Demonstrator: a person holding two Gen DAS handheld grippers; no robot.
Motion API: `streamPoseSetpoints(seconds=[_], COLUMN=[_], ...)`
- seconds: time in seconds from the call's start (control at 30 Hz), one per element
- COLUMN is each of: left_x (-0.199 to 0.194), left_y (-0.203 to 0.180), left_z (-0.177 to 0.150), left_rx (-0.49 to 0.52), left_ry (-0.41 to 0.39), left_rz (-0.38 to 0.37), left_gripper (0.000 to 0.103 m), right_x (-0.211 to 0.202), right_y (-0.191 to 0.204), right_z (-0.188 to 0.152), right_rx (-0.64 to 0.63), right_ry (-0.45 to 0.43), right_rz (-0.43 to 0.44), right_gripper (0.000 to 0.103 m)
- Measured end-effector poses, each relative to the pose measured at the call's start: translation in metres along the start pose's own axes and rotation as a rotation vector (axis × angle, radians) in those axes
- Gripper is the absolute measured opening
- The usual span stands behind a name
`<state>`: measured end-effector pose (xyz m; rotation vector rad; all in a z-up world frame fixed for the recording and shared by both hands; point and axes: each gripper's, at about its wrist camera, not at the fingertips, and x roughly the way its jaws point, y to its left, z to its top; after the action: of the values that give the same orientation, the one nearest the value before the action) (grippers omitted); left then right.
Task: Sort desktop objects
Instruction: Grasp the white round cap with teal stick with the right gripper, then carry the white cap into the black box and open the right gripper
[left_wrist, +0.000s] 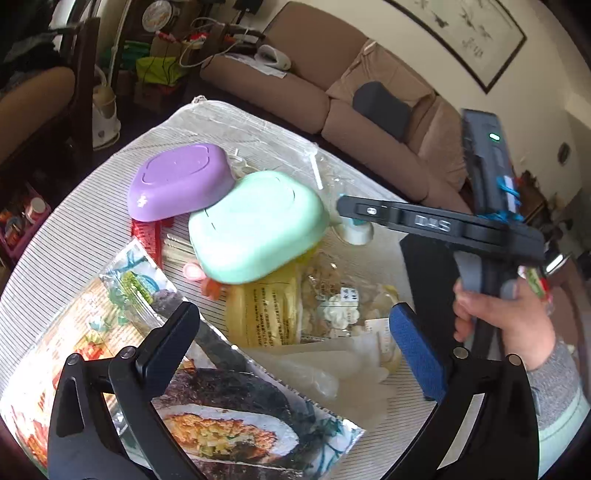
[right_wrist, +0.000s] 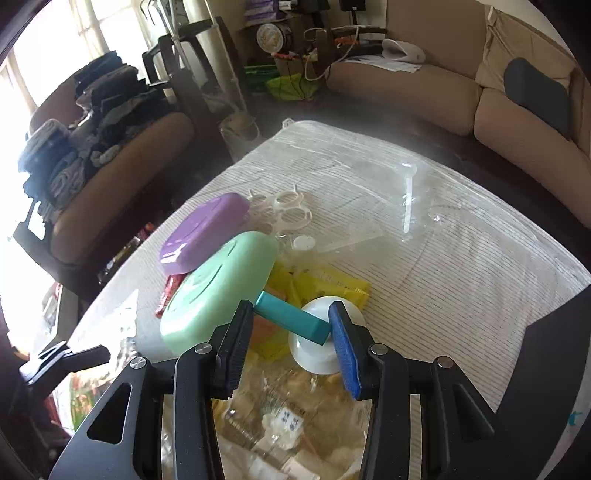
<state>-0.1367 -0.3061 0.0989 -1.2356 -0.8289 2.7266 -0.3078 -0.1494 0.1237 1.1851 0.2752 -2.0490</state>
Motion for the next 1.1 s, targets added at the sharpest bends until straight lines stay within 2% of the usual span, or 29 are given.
streamPoseSetpoints(seconds=[0.07, 0.23, 0.3, 0.53, 0.67, 0.77, 0.87, 1.0, 1.1], left_x=[-0.002, -0.005, -0.007, -0.009, -0.017, -0.017, -0.010, -0.005, -0.001], left_y=[-0.001, -0.014, -0.019, -0.034, -0.051, -0.061, -0.068, -0.073, -0.075], left_z=[-0.001, -0.003, -0.004, -0.006, -0.011, -0.016, -0.019, -0.025, -0.027], left_rx=[-0.013, 0.003, 0.010, -0.024, -0.008, 0.046, 0.061, 0.095, 0.128], left_ry=[-0.002, 0.000, 0.003, 0.005, -0.016, -0.009, 0.012, 0.030, 0.035], left_rz=[-0.037, -0.132, -0.160, -0.341, -0.366, -0.327, -0.305, -0.283, -0.248], left_gripper=[0.103, 0.103, 0.103, 0.101, 0.101, 0.102, 0.102, 0.102, 0.102], right_x=[-0.020, -0.070, -0.089, -0.130, -0.159, -0.192, -0.215, -0.203, -0.178], right_y=[0.002, 0.006, 0.008, 0.012, -0.001, -0.040, -0.095, -0.167, -0.206], right_z=[-0.006, -0.034, -0.047, -0.076, -0.080, -0.079, -0.083, -0.090, -0.093], right_rx=[0.012, 0.078, 0.084, 0.123, 0.116, 0.161, 0.230, 0.304, 0.350], right_ry=[-0.014, -0.033, -0.041, -0.037, -0.061, -0.117, -0.166, -0.150, -0.116], right_rz=[0.024, 0.153, 0.174, 0.240, 0.159, 0.060, -0.090, -0.222, -0.272], right_gripper=[0.044, 0.044, 0.044, 0.044, 0.044, 0.044, 0.044, 0.044, 0.044])
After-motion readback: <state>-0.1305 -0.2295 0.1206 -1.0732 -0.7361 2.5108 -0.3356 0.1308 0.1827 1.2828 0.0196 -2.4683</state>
